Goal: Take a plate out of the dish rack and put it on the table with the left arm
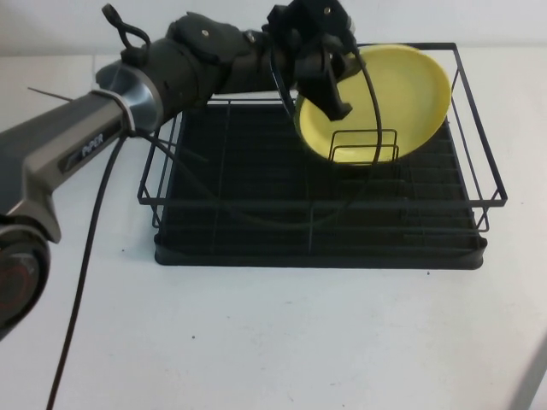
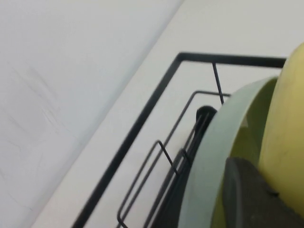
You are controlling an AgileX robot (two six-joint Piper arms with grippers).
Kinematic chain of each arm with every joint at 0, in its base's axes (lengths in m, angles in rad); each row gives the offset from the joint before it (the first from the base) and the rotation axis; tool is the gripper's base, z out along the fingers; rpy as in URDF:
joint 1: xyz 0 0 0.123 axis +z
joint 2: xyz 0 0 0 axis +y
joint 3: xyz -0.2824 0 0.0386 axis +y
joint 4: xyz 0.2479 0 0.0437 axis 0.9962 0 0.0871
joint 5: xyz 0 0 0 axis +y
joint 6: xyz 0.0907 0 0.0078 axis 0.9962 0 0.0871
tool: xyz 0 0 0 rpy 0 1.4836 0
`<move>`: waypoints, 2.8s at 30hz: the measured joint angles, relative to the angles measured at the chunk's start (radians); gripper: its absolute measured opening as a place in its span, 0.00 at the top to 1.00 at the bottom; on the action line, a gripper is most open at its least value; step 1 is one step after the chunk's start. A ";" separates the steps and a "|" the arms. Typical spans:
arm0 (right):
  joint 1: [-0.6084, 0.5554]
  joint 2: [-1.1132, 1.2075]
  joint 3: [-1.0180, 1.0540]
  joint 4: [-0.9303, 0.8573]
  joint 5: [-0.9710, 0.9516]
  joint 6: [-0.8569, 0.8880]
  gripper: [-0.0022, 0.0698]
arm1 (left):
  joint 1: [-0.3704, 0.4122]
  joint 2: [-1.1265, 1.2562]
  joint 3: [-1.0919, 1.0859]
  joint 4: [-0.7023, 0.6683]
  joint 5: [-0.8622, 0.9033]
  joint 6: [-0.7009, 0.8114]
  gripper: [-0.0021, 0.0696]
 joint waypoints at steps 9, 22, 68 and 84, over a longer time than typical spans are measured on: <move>0.000 0.000 0.000 0.000 0.000 0.000 1.00 | 0.000 -0.168 -0.051 0.000 0.051 0.002 0.88; 0.000 0.000 0.000 0.000 0.000 0.000 1.00 | 0.022 -0.409 -0.063 0.366 0.544 -0.844 0.88; 0.000 0.000 0.000 0.000 0.000 0.000 1.00 | 0.197 -0.297 0.813 0.235 0.282 -0.666 0.44; 0.000 0.000 0.000 0.000 0.000 0.000 1.00 | 0.197 -0.861 0.874 0.713 0.168 -1.050 0.97</move>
